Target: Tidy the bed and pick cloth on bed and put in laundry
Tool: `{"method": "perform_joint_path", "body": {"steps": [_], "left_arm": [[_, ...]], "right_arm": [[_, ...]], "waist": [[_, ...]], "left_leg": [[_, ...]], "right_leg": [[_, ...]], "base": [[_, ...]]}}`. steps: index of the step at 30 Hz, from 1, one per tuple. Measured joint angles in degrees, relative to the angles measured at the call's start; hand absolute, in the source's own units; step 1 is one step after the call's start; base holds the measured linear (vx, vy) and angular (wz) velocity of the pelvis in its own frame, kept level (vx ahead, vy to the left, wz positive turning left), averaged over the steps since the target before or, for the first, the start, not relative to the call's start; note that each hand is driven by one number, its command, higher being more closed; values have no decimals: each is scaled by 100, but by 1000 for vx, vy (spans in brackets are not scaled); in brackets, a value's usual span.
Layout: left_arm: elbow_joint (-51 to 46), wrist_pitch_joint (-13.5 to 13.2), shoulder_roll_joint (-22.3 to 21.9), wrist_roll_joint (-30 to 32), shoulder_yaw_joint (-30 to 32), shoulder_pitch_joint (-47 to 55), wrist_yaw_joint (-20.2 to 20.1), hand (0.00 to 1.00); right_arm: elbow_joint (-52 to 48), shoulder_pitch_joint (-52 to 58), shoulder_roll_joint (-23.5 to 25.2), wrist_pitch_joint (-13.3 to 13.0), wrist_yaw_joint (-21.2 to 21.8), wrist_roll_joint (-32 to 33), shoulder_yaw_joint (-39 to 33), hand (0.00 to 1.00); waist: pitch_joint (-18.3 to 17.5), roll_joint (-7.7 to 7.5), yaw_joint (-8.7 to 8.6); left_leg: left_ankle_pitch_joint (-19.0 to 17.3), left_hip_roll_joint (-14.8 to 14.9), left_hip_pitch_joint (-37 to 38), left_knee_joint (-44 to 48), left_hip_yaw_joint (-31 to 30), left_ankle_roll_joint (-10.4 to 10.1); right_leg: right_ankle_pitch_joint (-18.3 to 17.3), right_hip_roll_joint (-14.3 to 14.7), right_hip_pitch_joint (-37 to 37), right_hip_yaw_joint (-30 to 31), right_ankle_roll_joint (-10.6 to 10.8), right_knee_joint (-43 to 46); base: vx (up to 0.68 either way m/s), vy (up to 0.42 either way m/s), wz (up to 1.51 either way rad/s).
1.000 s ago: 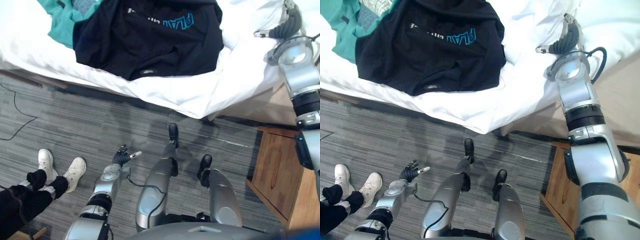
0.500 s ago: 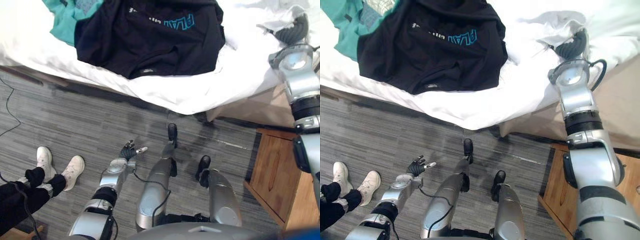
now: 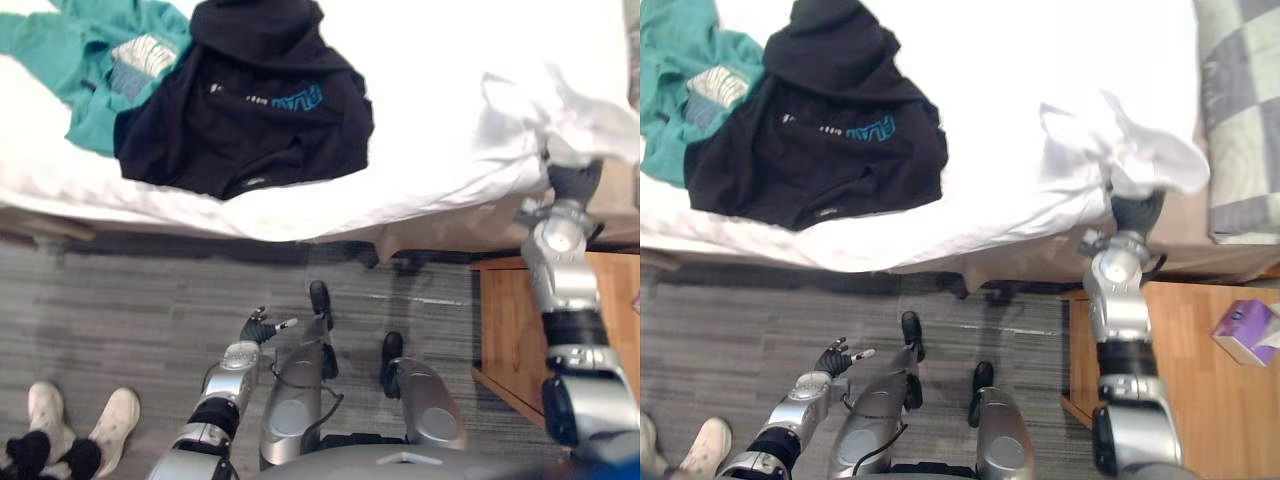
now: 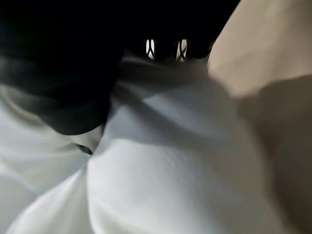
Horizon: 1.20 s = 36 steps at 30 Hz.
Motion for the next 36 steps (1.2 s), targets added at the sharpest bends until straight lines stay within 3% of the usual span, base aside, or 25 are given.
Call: {"method": "perform_joint_path", "body": {"steps": [2,5,14,17,22,27,28,31,34,36], "left_arm": [[28,-7,0,51,1,146,6,0],[37,-12,5,101,2,409,-9,0],[281,-37,8,221,22,929,-339,0],[500,-135,-43,227,125,1037,-435,0],[648,-238,-254,283,529,1150,-520,0],[575,-242,-474,277,861,1228,-683,0],[575,-238,-503,277,913,1230,-723,0],[479,-223,-537,279,908,1265,-728,0],[467,-152,-627,278,889,1338,-720,0],[415,-85,-613,274,854,1424,-713,0]], "right_arm": [[-163,427,310,-269,4,95,2,0],[-141,813,606,-500,133,453,-32,0],[588,1763,1339,-853,405,1839,-658,0],[980,2225,1491,-886,209,2070,-728,0],[1072,2816,1735,-1260,-292,2609,-1325,0],[959,3168,1937,-1526,-605,2827,-1630,0],[895,3195,2003,-1607,-609,2822,-1645,100],[369,3328,2123,-1754,-562,2655,-1634,100],[-866,3360,2031,-1805,21,2248,-1319,100],[-1443,3352,1986,-1804,586,2088,-1101,100]], "waist": [[-139,-21,-119],[-327,-78,-110],[-790,-57,-175],[-1034,-15,-223],[-1183,74,-313],[-1391,-59,-272],[-1418,-97,-276],[-1460,-182,-260],[-1556,-61,-278],[-1694,-83,-304]], "left_leg": [[-56,-7,117,0,6,0],[-146,-49,289,13,9,41],[-383,-113,885,-16,189,-42],[-461,-54,1044,-22,329,-87],[-619,37,1247,-25,633,-73],[-661,14,1237,-23,1022,-13],[-697,-29,1253,-23,1064,37],[-840,-193,1327,-24,1111,112],[-987,-153,1427,-24,1228,108],[-1012,-135,1412,-23,1218,82]], "right_leg": [[7,0,177,-9,7,-178],[41,-18,465,-11,60,-413],[127,-88,1165,83,191,-771],[135,-60,1258,220,184,-783],[154,-51,1391,254,192,-817],[132,-208,1325,99,304,-978],[140,-273,1343,47,365,-979],[242,-441,1489,27,496,-976],[589,-438,1476,-15,487,-984],[700,-420,1434,-77,424,-974]], "base": [[38,-19,2],[119,-27,4],[115,-22,-10],[33,-35,-32],[-24,-10,-24],[-21,40,-13],[62,92,-4],[95,101,-5],[70,108,-24],[71,56,-6]]}}
